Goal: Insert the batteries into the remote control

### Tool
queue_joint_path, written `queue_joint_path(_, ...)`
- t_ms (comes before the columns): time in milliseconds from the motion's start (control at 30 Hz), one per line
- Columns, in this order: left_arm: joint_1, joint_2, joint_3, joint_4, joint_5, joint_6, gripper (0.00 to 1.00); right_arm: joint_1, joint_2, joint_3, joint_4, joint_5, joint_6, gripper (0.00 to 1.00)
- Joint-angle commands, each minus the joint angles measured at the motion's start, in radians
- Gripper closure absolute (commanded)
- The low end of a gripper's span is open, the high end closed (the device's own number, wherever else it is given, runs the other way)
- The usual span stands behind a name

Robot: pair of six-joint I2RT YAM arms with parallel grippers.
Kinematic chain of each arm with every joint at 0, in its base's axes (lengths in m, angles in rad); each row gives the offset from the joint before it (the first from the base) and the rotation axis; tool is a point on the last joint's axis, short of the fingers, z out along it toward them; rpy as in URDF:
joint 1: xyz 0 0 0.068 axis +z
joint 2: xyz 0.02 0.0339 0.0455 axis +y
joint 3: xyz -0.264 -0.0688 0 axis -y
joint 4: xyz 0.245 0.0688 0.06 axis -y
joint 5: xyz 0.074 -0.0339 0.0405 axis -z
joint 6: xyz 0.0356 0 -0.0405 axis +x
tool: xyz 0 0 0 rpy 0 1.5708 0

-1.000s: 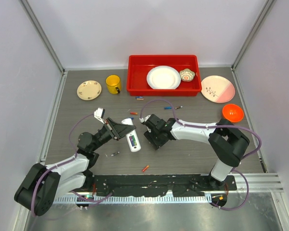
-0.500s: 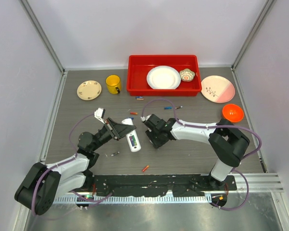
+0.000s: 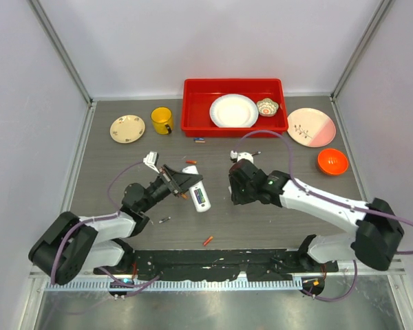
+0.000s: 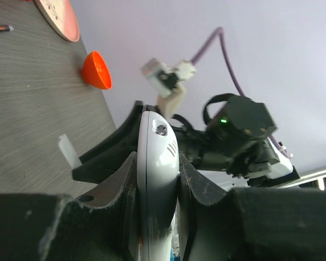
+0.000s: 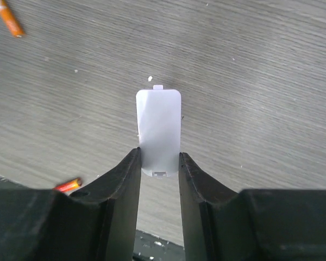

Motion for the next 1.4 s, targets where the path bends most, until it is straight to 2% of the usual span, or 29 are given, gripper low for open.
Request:
queue_joint_path(0, -0.075, 0.090, 0.067, 0.199, -0.159, 0.040, 1.00, 0.006, -0.136, 0.040, -0.125, 0.021, 0.070, 0.97)
queue_joint_path(133, -0.108, 0.180, 0.105, 0.258, -0.231, 0.043, 1.00, 0.015, -0.228, 0.100, -0.249, -0.010, 0.038, 0.99)
queue_joint_path(300, -0.149, 0.231, 0.139, 0.255, -0.302, 0.102, 1.00, 0.023, -0.260, 0.215, -0.418, -0.015, -0.014, 0.99)
queue_joint_path(367, -0.161, 0.269, 0.157, 0.255, -0.319, 0.109, 1.00, 0.023, -0.270, 0.252, -0.437, -0.059, -0.040, 0.99)
queue_joint_path(467, -0.183, 0.311, 0.176, 0.284, -0.331, 0.119, 1.00, 0.026, -0.277, 0.285, -0.446, -0.114, -0.040, 0.99)
queue_joint_path(600, -0.210, 0.371, 0.190, 0.318, -0.346, 0.122, 1.00, 0.026, -0.193, 0.364, -0.478, -0.207, -0.075, 0.99)
queue_joint_path(900, -0.246, 0.382, 0.193, 0.318, -0.360, 0.143, 1.00, 0.027, -0.055, 0.437, -0.452, -0.347, -0.094, 0.99)
queue_joint_path(1367, -0.258, 0.366, 0.177, 0.318, -0.348, 0.146, 1.00, 0.027, 0.074, 0.499, -0.440, -0.367, -0.112, 0.99)
